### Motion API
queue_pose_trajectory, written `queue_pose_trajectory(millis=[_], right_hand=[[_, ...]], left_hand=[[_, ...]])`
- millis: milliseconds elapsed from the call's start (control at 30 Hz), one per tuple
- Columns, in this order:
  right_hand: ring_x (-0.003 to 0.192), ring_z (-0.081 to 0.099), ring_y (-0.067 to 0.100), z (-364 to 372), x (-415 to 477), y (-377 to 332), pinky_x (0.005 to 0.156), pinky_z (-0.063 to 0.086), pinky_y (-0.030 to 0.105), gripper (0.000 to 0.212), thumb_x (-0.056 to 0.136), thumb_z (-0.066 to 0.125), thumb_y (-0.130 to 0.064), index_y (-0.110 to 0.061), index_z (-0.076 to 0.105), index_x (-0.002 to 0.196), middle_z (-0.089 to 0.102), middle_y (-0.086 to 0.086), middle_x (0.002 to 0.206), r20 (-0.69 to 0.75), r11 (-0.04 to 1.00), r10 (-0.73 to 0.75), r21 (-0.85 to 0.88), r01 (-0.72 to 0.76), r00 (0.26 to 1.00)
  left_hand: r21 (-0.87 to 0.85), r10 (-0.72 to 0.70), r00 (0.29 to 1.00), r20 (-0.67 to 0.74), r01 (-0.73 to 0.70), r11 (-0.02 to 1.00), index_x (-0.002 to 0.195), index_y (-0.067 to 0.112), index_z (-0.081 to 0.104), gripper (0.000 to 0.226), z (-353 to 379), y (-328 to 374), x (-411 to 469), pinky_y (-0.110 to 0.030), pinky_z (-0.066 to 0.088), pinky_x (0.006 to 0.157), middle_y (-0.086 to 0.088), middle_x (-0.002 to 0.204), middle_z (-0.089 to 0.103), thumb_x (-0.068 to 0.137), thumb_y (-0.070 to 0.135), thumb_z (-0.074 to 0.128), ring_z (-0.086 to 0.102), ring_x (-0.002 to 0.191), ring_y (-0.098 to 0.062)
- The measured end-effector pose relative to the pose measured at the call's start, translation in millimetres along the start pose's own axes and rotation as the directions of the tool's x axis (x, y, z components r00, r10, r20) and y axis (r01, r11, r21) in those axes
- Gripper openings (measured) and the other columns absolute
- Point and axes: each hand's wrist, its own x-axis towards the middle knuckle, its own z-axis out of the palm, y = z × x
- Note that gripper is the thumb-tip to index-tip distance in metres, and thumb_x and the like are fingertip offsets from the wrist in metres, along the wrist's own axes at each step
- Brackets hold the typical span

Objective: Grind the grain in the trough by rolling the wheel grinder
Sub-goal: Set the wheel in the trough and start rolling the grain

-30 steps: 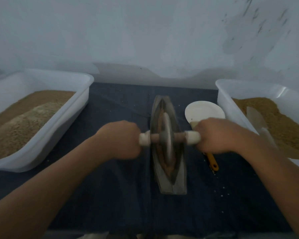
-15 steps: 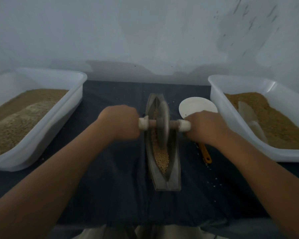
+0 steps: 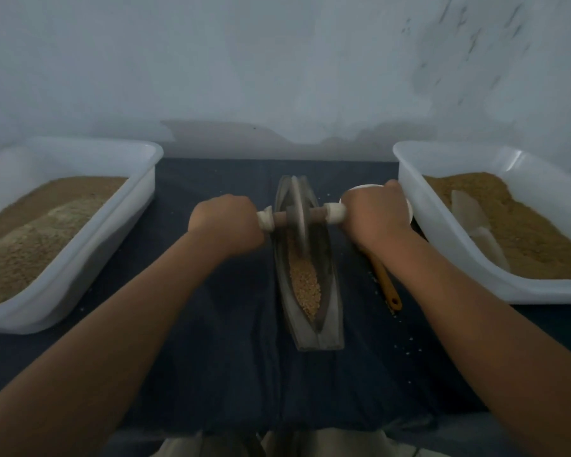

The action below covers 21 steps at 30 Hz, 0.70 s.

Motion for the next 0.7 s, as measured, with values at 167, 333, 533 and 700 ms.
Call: queue_pose_trajectory(millis=[167,333,533,700], right_hand=[[0.054,0.054,0.025,11,-66,15,0.077,0.045,0.044,0.021,0.08,0.078,-0.031,-0.028,0.059,0.072,0.054,-0.005,0.057,-0.173,0.992,-0.114,0.036,0.122,0.978],[0.059,0.049,0.021,14,-55,12,0.073,0.043,0.04,0.017,0.084,0.075,-0.035,-0.028,0.062,0.074,0.054,-0.006,0.064,-0.163,0.994,-0.082,0.061,0.093,0.983],[0.066,0.056,0.019,3,10,4,0.067,0.04,0.035,0.032,0.09,0.067,-0.029,-0.03,0.047,0.065,0.052,-0.007,0.066,-0.018,0.99,-0.007,0.14,0.009,1.0],[0.072,0.064,0.023,17,-58,16,0.072,0.055,0.041,0.012,0.094,0.066,-0.034,-0.024,0.068,0.088,0.067,-0.002,0.078,-0.013,0.972,-0.034,0.234,0.036,0.999]], left_hand=[[0.082,0.119,0.991,-0.054,-0.114,0.99,0.069,0.028,0.057,0.021,20,-12,-48,-0.025,0.033,0.048,0.009,0.064,0.057,0.075,0.048,0.057,0.053,0.054,-0.012],[0.035,0.097,0.995,-0.005,-0.096,0.995,0.068,0.024,0.058,0.027,13,-10,-27,-0.028,0.042,0.054,0.008,0.067,0.059,0.074,0.05,0.058,0.057,0.059,-0.016],[-0.012,0.038,0.995,0.094,-0.037,0.999,0.075,0.021,0.053,0.027,-15,-2,21,-0.041,0.058,0.079,0.003,0.078,0.058,0.078,0.045,0.065,0.063,0.077,-0.026],[0.089,0.174,0.982,0.074,-0.18,0.98,0.07,0.023,0.055,0.025,-8,-1,-29,-0.032,0.052,0.06,0.007,0.069,0.058,0.08,0.046,0.059,0.059,0.062,-0.016]])
